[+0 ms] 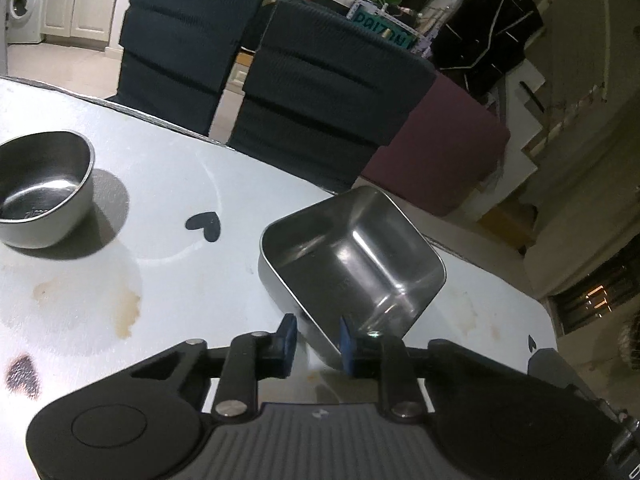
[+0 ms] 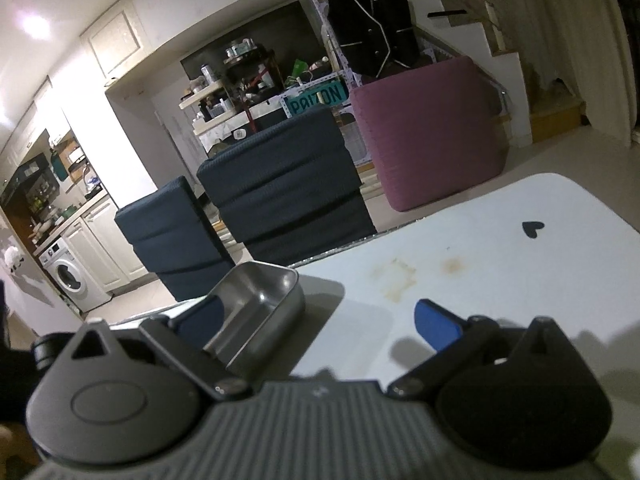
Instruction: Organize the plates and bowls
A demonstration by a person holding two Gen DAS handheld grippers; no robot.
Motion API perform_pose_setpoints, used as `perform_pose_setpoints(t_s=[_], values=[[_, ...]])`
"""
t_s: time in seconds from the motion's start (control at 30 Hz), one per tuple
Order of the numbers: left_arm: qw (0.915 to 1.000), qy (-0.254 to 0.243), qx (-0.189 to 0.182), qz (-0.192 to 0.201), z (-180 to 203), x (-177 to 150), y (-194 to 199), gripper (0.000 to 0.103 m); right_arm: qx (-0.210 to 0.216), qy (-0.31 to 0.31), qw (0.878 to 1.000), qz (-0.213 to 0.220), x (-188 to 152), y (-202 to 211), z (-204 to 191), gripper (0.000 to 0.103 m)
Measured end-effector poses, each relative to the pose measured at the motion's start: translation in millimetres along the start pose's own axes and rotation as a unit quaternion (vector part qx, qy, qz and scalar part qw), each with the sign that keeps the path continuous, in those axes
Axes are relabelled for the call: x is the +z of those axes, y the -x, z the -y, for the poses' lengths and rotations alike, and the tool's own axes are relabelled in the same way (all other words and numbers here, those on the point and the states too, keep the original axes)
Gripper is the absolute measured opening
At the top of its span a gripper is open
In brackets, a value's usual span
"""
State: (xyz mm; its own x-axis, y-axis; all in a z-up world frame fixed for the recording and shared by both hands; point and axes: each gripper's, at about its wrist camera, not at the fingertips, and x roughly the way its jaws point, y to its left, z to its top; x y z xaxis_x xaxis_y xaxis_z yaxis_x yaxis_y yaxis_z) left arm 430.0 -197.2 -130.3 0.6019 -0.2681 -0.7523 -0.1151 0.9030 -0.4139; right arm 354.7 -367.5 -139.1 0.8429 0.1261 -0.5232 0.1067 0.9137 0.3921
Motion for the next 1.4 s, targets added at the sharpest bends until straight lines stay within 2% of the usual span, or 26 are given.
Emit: perform_pose_setpoints(t_s=[0.3, 0.43, 0.53, 0.63, 0.7, 0.97, 1.1, 1.2, 1.4], values=[[0.9975, -0.066, 0.025, 0.000, -5.3, 4.3, 5.7, 0.024, 0.000, 0.009, 1.000, -0.014, 0.0, -1.5, 0.1, 0.101], [0.9964, -0.075, 0.038, 0.004, -18.3, 10.6, 10.0, 0.024, 0.000, 0.008, 1.000, -0.028, 1.7, -3.2, -1.0, 0.090], [0.9958, -0.086, 0.034, 0.004, -23.8, 13.2, 11.0, 0.023, -0.001, 0.007, 0.999, -0.034, 3.1, -5.0, -3.4, 0.088], [0.9935, -0.112, 0.018, 0.002, -22.1, 11.3, 10.9, 0.011, 0.005, 0.016, 0.999, -0.043, 1.0, -6.9, -7.2, 0.083], [0.9914, -0.130, 0.010, -0.003, -19.7, 8.1, 10.7, 0.003, 0.010, 0.021, 0.998, -0.052, -0.9, -8.5, -8.0, 0.079], [0.9791, -0.203, -0.003, -0.002, -14.1, -0.6, 14.8, 0.004, -0.004, 0.009, 0.996, -0.083, -5.3, -22.2, -10.8, 0.052], [0.9677, -0.251, -0.006, -0.017, -14.2, -6.1, 16.8, 0.004, 0.001, 0.006, 0.996, -0.085, -5.9, -22.3, -12.9, 0.049], [0.9659, -0.257, -0.014, -0.030, -18.4, -8.0, 20.9, 0.004, 0.005, 0.005, 0.996, -0.087, -6.7, -22.8, -13.6, 0.049], [0.9694, -0.241, -0.024, -0.041, -22.2, -6.8, 22.3, 0.006, 0.006, 0.029, 0.993, -0.115, -12.8, -28.1, -23.1, 0.046]])
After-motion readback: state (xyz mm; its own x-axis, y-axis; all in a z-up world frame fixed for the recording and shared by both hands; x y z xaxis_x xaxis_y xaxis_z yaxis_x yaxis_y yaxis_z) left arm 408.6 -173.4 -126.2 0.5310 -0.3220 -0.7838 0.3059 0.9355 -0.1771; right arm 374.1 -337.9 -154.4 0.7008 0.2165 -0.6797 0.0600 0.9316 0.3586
